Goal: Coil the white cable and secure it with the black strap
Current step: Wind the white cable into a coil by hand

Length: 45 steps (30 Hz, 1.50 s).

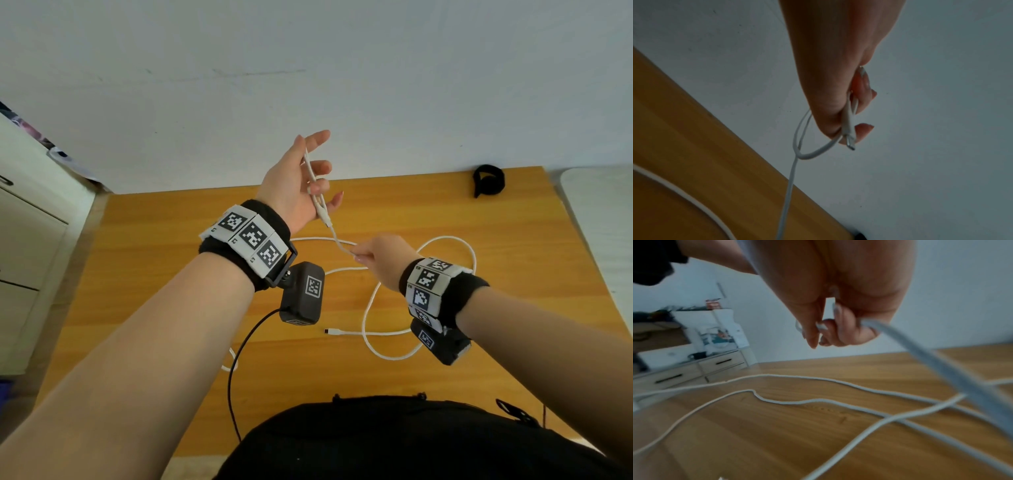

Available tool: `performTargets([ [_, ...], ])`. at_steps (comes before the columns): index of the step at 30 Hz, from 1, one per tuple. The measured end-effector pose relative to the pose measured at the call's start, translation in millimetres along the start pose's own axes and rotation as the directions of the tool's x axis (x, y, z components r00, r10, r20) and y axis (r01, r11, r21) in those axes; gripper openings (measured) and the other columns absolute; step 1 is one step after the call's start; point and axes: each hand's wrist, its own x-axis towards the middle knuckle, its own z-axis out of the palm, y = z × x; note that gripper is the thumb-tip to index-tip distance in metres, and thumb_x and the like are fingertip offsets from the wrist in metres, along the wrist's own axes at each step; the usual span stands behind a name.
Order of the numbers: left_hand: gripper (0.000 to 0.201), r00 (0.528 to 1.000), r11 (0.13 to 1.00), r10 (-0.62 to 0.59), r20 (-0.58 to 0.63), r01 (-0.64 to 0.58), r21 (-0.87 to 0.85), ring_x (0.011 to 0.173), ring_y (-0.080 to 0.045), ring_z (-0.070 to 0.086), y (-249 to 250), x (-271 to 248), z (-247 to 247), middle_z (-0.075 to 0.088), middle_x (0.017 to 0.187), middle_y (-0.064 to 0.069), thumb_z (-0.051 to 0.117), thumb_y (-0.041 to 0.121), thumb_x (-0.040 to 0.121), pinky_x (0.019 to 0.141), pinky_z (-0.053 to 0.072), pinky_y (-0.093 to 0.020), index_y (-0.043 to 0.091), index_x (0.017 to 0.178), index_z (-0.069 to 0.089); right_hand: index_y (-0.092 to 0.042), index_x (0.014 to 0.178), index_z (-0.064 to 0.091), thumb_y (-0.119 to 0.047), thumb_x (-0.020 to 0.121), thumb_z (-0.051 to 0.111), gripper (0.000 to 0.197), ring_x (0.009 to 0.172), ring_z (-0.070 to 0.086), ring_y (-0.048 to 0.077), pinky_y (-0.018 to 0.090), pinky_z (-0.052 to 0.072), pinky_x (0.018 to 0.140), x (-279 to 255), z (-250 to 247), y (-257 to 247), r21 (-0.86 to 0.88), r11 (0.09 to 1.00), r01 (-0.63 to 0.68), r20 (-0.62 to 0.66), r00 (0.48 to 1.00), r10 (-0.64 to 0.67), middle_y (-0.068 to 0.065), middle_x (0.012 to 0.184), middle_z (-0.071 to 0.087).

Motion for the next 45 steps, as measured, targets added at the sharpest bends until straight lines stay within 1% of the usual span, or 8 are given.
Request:
performTargets([
  [4, 0.03, 1.0, 0.994, 0.002, -0.03, 0.001, 0.107, 0.05, -0.009, 0.034, -3.3, -1.0, 0.1, 0.048, 0.079, 0.001, 0.04, 0.042, 0.097, 0.081, 0.046, -0.042, 0.028, 0.112, 0.062, -0.013, 0.084, 0.063, -0.025, 0.098, 0.043, 0.027, 0.078, 0.051, 0.022, 0.028, 0.041, 0.07, -3.5, -7.5, -4.8, -0.13, 0.991, 0.033, -0.082, 0.996, -0.044, 0.002, 0.074, 0.049],
  [9, 0.025, 0.998, 0.914, 0.045, -0.053, -0.019, 0.406, 0.053, -0.009, 0.037, -11.5, 0.8, 3.4, 0.047, 0.083, 0.003, 0.036, 0.041, 0.098, 0.087, 0.049, -0.048, 0.036, 0.111, 0.058, -0.019, 0.12, 0.062, -0.01, 0.095, 0.046, 0.032, 0.101, 0.056, 0.029, 0.037, 0.047, 0.084, -17.4, -11.8, -6.5, -0.113, 0.982, 0.153, -0.219, 0.96, -0.175, 0.008, 0.116, 0.053],
  [13, 0.026, 0.992, 0.79, 0.124, -0.037, -0.076, 0.609, 0.063, -0.011, 0.047, -20.8, 1.2, -0.8, 0.051, 0.09, 0.003, 0.03, 0.048, 0.098, 0.082, 0.055, -0.055, 0.047, 0.105, 0.055, -0.03, 0.12, 0.062, -0.024, 0.097, 0.045, 0.029, 0.095, 0.057, 0.024, 0.031, 0.043, 0.07, -22.3, -17.2, -7.9, -0.179, 0.965, 0.194, -0.284, 0.929, -0.239, 0.002, 0.108, 0.055],
  [19, 0.035, 0.991, 0.638, 0.125, 0.044, -0.114, 0.762, 0.08, -0.013, 0.065, -29.5, -2.5, 0.2, 0.053, 0.101, 0.0, 0.026, 0.046, 0.1, 0.069, 0.059, -0.041, 0.037, 0.123, 0.05, -0.013, 0.094, 0.065, -0.029, 0.086, 0.062, 0.018, 0.088, 0.055, 0.022, 0.035, 0.046, 0.077, -19.4, -22.2, -7.9, -0.047, 0.978, 0.201, -0.404, 0.892, -0.203, 0.005, 0.097, 0.057],
  [25, 0.038, 0.995, 0.555, 0.003, 0.103, -0.088, 0.827, 0.055, -0.018, 0.068, -38.2, -3.6, -1.9, 0.06, 0.094, -0.007, 0.026, 0.046, 0.1, 0.054, 0.057, -0.03, 0.029, 0.125, 0.048, -0.019, 0.087, 0.057, -0.058, 0.073, 0.065, 0.042, 0.077, 0.058, 0.02, 0.033, 0.049, 0.066, -22.0, -29.1, -7.7, -0.037, 0.998, 0.049, -0.477, 0.877, -0.06, -0.002, 0.082, 0.061],
  [31, 0.035, 0.999, 0.43, 0.019, 0.048, -0.052, 0.901, 0.039, -0.013, 0.047, -36.9, -3.0, -11.1, 0.065, 0.09, -0.009, 0.024, 0.043, 0.101, 0.042, 0.039, -0.021, 0.027, 0.12, 0.049, -0.019, 0.093, 0.064, -0.032, 0.079, 0.07, 0.02, 0.08, 0.057, 0.015, 0.029, 0.048, 0.071, -18.4, -36.0, 5.9, 0.178, 0.976, 0.124, -0.417, 0.908, -0.039, -0.008, 0.076, 0.056],
  [37, 0.04, 1.0, 0.444, 0.023, 0.01, -0.019, 0.896, 0.046, -0.015, 0.034, -32.4, 0.7, -20.4, 0.06, 0.076, -0.006, 0.025, 0.045, 0.1, 0.045, 0.033, -0.024, 0.022, 0.116, 0.054, -0.01, 0.095, 0.066, -0.035, 0.092, 0.052, 0.029, 0.077, 0.064, 0.018, 0.023, 0.046, 0.064, -14.9, -39.1, 25.5, 0.111, 0.994, -0.003, -0.21, 0.977, 0.027, 0.003, 0.081, 0.069],
  [45, 0.046, 0.989, 0.576, -0.148, -0.016, 0.099, 0.811, 0.045, -0.01, 0.027, -35.9, -1.5, -18.2, 0.035, 0.057, 0.005, 0.032, 0.05, 0.098, 0.045, 0.026, -0.023, 0.018, 0.097, 0.064, -0.013, 0.095, 0.07, -0.035, 0.088, 0.059, 0.025, 0.062, 0.046, 0.006, 0.018, 0.035, 0.054, -7.2, -47.7, 26.7, 0.38, 0.916, 0.128, -0.534, 0.839, 0.105, -0.01, 0.065, 0.05],
])
